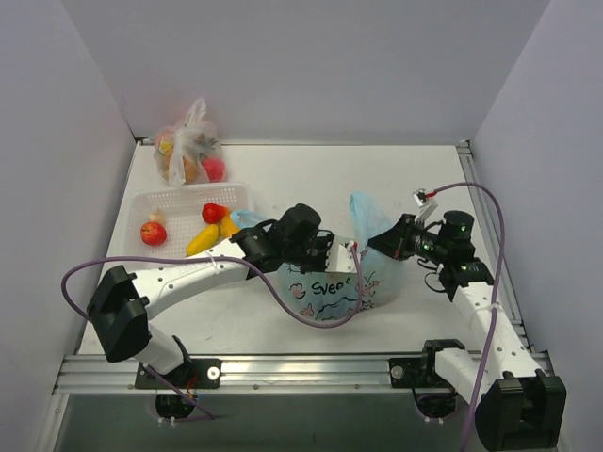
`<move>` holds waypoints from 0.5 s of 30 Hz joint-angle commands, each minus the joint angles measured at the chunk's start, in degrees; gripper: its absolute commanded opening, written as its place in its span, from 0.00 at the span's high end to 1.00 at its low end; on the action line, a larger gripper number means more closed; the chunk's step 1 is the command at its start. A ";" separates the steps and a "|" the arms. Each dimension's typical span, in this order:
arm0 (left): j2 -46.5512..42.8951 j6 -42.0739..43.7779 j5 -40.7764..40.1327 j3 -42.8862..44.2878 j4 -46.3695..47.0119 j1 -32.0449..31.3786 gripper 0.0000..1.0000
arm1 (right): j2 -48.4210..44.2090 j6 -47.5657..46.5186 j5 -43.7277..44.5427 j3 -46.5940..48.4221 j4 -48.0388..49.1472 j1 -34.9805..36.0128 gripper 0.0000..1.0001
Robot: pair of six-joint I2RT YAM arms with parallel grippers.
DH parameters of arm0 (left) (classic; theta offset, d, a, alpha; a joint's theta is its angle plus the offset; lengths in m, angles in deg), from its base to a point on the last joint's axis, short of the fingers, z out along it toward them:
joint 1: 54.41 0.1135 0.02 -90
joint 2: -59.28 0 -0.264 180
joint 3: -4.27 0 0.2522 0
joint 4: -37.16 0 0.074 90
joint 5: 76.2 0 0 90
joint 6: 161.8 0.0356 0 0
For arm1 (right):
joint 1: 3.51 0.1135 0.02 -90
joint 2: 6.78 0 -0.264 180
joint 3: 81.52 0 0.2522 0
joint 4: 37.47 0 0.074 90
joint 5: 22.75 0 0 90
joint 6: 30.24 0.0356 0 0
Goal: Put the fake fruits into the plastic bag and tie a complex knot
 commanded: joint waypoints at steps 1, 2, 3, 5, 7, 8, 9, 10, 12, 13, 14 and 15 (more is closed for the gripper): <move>-2.69 6.12 -0.04 7.17 -2.33 1.07 1.00 | -0.17 4.22 1.89 8.88 4.40 0.09 1.00; -2.69 10.92 0.14 8.40 -4.45 1.16 1.00 | -0.95 5.18 2.49 9.86 4.40 0.18 1.00; -2.69 12.71 0.32 9.72 -5.95 1.42 1.00 | -1.48 6.50 3.37 10.57 4.32 0.18 1.00; -2.87 17.53 2.50 11.58 -10.61 1.60 1.00 | -2.71 8.44 5.82 12.14 3.53 0.27 1.00; -3.04 19.58 3.04 10.01 -12.46 0.64 1.00 | -3.16 8.62 7.33 11.98 1.50 0.35 1.00; -2.87 20.37 3.31 8.87 -12.38 0.20 1.00 | -3.07 8.10 7.86 10.76 1.50 0.44 1.00; -2.69 20.81 3.13 7.81 -12.47 -0.33 1.00 | -2.90 7.22 9.95 10.05 -0.50 0.62 1.00; -1.47 21.07 2.96 6.32 -12.38 -1.20 1.00 | -2.72 6.26 11.19 9.18 -1.56 0.79 1.00; 0.11 21.69 2.70 2.54 -12.38 -1.82 1.00 | -1.93 5.37 12.51 6.10 -2.79 0.80 1.00; 1.95 21.87 2.61 1.40 -12.30 -2.52 1.00 | -1.84 4.93 13.65 5.05 -3.24 0.88 1.00; 2.92 22.39 2.52 -0.18 -12.38 -2.88 1.00 | -1.67 4.23 14.36 3.64 -3.16 0.88 1.00; 3.98 22.40 1.82 -0.63 -12.30 -3.14 1.00 | -1.49 3.70 14.89 1.89 -3.42 0.88 1.00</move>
